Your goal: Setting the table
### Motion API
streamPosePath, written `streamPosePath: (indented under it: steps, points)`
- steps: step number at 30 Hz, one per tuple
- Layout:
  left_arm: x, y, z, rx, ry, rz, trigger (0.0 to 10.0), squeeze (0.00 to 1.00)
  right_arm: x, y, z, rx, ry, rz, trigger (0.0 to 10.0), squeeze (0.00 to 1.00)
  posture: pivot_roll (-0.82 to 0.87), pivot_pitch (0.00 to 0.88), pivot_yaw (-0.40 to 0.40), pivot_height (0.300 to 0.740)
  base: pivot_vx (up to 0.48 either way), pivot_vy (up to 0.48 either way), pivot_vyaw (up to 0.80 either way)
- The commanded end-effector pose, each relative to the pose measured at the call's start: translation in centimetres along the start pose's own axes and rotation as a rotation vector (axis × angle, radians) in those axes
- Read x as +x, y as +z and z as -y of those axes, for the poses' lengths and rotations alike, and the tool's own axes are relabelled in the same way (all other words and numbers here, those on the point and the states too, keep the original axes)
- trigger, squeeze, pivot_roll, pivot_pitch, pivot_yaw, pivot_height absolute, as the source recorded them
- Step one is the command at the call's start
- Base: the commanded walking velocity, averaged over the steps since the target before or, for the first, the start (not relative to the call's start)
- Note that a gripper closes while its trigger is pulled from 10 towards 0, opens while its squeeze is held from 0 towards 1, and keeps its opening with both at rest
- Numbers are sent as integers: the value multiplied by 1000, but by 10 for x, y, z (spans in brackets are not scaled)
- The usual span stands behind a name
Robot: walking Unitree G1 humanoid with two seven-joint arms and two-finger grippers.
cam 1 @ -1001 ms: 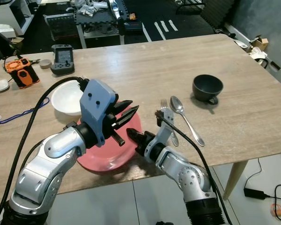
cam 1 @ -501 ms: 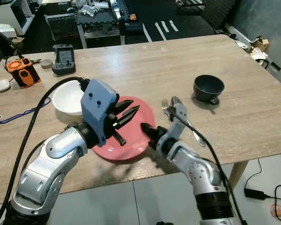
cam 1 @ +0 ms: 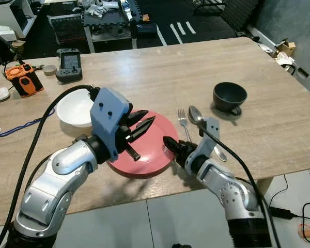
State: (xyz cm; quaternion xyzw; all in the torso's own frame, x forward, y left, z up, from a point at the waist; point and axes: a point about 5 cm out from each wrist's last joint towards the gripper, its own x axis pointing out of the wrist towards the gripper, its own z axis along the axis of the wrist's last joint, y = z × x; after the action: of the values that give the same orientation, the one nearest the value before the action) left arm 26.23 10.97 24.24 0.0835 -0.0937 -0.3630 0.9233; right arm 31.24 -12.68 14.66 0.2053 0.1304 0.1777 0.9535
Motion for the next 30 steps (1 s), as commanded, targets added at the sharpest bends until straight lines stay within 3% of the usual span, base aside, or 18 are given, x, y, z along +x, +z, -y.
streamPosePath:
  steps: [1, 6, 10, 11, 12, 13, 14, 15, 16, 18, 23, 30]
  points:
    - [-1, -3, 2, -6, -5, -10, 10000, 0, -10, 7, 4, -66, -9, 10, 10000, 0, 6, 78, 77, 740, 0, 0, 0]
    - [-1, -5, 2, -11, -5, -14, 10000, 0, -34, 32, 17, -139, -35, 91, 10000, 0, -7, 84, 78, 740, 0, 0, 0]
    - [0, -12, -6, -5, 62, -37, 10000, 0, -55, 62, 5, -132, 66, 339, 10000, 0, -12, 88, 83, 740, 0, 0, 0]
    - [-1, -16, -9, -1, 94, -51, 10000, 0, -55, 62, 6, -190, 21, 370, 10000, 0, -6, 88, 87, 740, 0, 0, 0]
    - [-1, -16, -9, -1, 94, -51, 10000, 0, -55, 62, 6, -190, 21, 370, 10000, 0, -6, 88, 87, 740, 0, 0, 0]
    - [-2, -22, -14, -1, 142, -71, 10000, 0, -53, 58, 10, -291, -61, 376, 10000, 0, -3, 88, 88, 740, 0, 0, 0]
    - [-8, -38, -27, -29, 280, -122, 10000, 0, -50, 48, 13, -357, -191, 406, 10000, 0, 4, 88, 93, 740, 0, 0, 0]
    - [-8, -38, -27, -29, 280, -122, 10000, 0, -50, 48, 13, -357, -191, 406, 10000, 0, 4, 88, 93, 740, 0, 0, 0]
    - [-15, -48, -34, -42, 370, -158, 10000, 0, -49, 42, 14, -325, -241, 419, 10000, 0, 12, 90, 95, 740, 0, 0, 0]
    - [-23, -53, -37, -14, 439, -187, 10000, 0, -49, 35, 6, -382, -226, 419, 10000, 0, 22, 92, 96, 740, 0, 0, 0]
    - [-50, -62, -37, -15, 585, -260, 10000, 0, -49, 20, -6, -315, -174, 397, 10000, 0, 28, 96, 102, 740, 0, 0, 0]
    - [-80, -62, -37, -23, 688, -302, 10000, 0, -45, 21, -15, -248, -120, 414, 10000, 0, 57, 90, 93, 740, 0, 0, 0]
